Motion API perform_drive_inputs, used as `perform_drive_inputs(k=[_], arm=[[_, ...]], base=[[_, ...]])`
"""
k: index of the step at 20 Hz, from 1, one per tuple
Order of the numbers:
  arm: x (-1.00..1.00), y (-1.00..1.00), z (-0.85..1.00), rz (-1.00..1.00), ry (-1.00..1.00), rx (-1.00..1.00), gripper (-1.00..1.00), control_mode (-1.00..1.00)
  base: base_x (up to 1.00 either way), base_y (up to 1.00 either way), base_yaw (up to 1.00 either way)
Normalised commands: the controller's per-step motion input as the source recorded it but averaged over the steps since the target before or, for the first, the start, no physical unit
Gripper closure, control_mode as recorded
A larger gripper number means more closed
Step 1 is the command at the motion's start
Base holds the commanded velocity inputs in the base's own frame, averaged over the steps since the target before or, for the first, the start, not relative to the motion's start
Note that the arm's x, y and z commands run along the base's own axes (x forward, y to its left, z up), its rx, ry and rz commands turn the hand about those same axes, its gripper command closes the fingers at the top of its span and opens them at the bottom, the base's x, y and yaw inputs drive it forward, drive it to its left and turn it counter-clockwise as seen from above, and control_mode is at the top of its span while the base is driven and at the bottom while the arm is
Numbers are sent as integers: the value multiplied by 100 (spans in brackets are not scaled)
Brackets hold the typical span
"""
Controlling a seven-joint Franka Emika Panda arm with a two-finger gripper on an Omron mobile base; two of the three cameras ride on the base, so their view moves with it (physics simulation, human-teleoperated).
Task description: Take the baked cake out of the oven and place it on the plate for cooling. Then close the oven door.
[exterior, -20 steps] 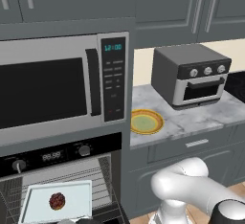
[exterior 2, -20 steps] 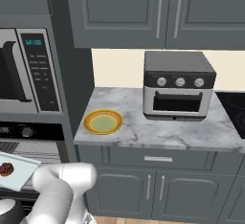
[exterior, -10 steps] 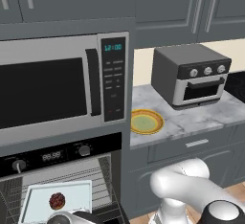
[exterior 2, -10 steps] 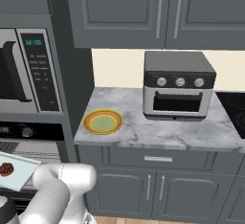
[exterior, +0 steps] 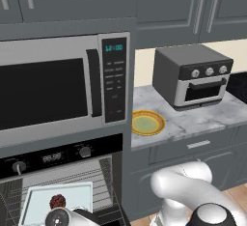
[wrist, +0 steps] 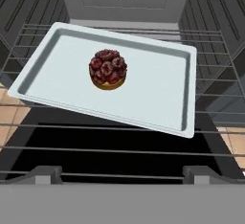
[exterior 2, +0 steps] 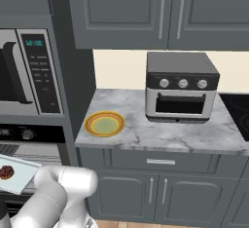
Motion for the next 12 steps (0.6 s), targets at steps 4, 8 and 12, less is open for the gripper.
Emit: perform_drive_inputs(k=[4, 8, 12], arm=[[18, 4, -17, 0, 1, 0, -100, -100], [20, 2, -4, 0, 0, 0, -100, -100], [20, 6, -12, 0, 0, 0, -100, -100]], base=[[0, 0, 0], [0, 0, 0], [0, 0, 0]])
